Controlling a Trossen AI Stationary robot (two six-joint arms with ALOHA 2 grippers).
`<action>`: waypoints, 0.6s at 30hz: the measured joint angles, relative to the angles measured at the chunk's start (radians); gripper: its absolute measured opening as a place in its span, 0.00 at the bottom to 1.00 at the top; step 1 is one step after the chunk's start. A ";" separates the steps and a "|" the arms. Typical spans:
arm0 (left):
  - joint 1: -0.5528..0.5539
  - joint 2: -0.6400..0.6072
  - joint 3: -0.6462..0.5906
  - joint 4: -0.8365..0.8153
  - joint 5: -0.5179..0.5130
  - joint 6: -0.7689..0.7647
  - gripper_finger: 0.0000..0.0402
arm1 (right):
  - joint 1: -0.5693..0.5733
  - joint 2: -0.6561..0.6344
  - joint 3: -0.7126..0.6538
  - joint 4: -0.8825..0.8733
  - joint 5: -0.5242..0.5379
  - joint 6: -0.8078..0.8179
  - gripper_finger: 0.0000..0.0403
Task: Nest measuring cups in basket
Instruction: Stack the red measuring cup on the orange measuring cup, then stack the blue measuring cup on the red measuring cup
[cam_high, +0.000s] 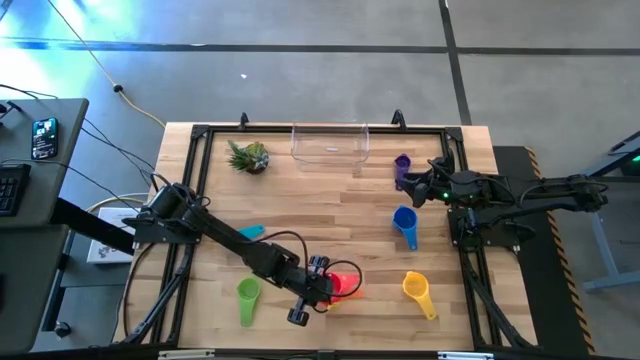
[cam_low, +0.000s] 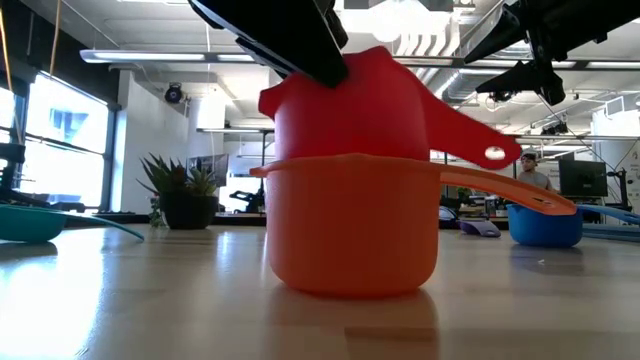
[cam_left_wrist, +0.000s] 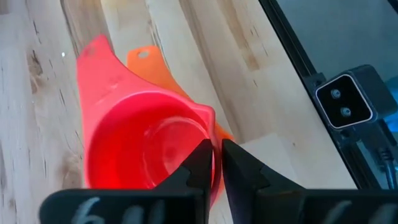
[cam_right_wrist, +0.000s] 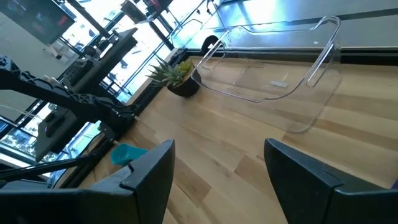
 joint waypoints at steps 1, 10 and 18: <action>0.000 0.000 0.000 -0.001 0.000 0.000 0.07 | 0.000 0.000 0.000 0.000 0.000 0.000 0.59; 0.001 0.000 0.000 -0.003 0.000 0.000 0.17 | 0.000 0.000 0.000 0.000 -0.005 0.000 0.59; 0.007 -0.006 -0.001 -0.045 -0.024 -0.026 0.22 | 0.000 0.000 0.000 0.000 -0.024 0.000 0.59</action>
